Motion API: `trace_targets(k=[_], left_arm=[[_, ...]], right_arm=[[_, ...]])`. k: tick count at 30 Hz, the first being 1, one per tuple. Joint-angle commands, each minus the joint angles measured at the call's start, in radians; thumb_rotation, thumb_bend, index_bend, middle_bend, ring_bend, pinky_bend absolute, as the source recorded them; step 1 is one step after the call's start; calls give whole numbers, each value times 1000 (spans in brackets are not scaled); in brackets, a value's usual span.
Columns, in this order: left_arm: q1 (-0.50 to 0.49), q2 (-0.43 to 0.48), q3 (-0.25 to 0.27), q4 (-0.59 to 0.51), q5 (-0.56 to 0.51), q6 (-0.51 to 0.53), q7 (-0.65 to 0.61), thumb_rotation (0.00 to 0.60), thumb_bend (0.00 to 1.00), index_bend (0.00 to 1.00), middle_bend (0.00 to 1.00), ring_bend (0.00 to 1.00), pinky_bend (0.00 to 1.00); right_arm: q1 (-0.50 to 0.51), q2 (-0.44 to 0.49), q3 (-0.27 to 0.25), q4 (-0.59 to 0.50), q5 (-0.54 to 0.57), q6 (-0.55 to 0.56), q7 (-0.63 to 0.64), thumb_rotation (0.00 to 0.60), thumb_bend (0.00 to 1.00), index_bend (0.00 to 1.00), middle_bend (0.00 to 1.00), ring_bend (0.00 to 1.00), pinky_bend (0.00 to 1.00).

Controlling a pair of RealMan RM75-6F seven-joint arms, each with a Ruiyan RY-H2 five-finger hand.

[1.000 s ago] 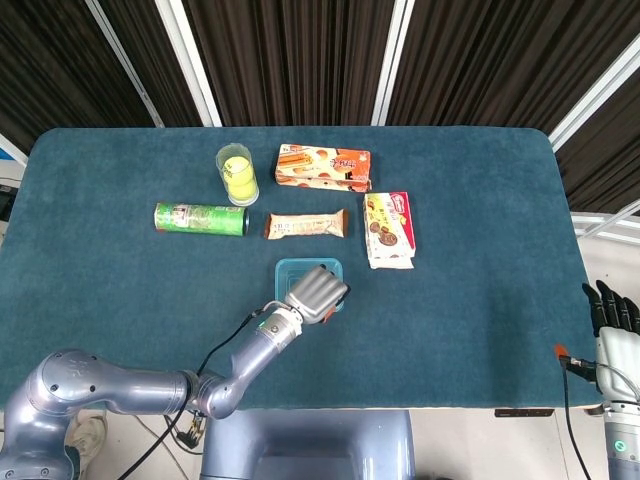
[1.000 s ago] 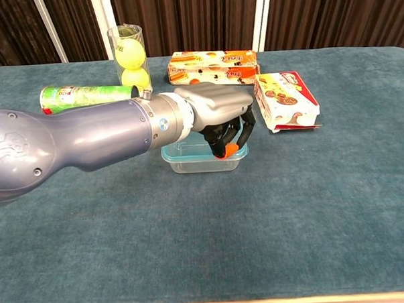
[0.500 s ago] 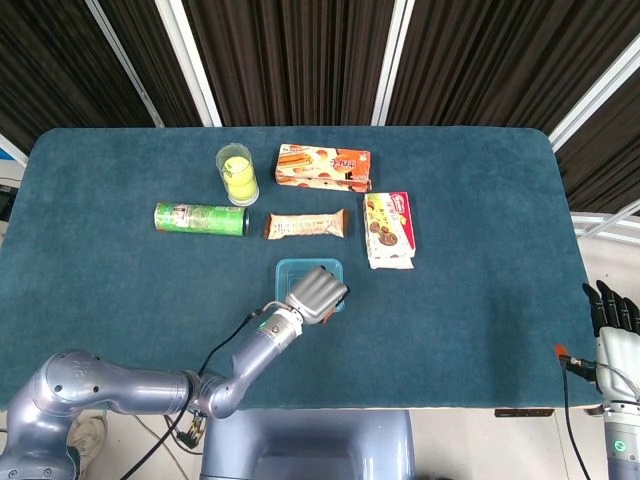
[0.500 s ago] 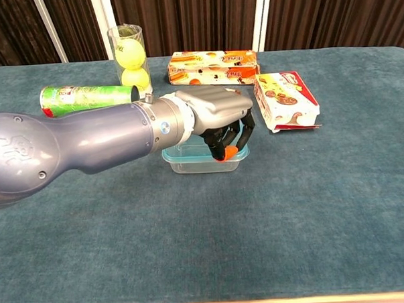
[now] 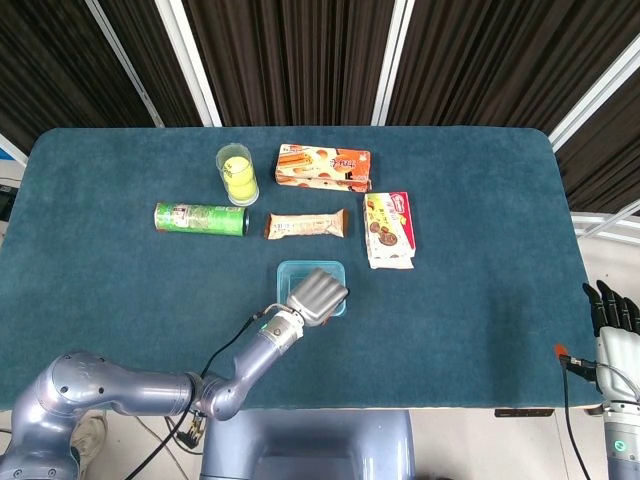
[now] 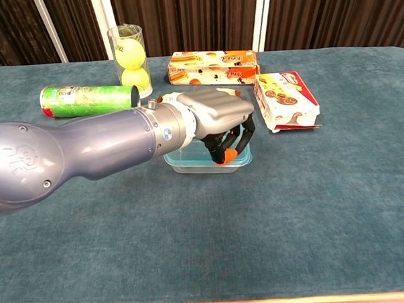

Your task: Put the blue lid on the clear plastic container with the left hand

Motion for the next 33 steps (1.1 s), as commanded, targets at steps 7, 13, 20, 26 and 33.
trace_targets(k=[7,13,20,26,33], left_arm=[[3,-18,10,18,23,3,9,600,547,740,676,487,421],[8,-23,16,25,55,-3,-1,600,547,740,676,487,421],[14,-26,25,38,77,-9,2,600,546,741,676,487,421],[17,-35,30,55,88,-6,14,600,547,741,676,487,421],[21,-39,32,64,83,-6,36,600,547,741,676,490,421]], right_arm=[[0,1,0,0,0,-1,2,600,291,87,0,4,0],[0,1,-1,0,-1,-1,0,600,291,88,0,4,0],[0,1,-1,-1,-1,-1,0,600,291,87,0,4,0],[0,1,0,-2,1,-1,0,600,292,87,0,4,0],[0,1,-1,-2,0,-2,0,600,292,87,0,4,0]])
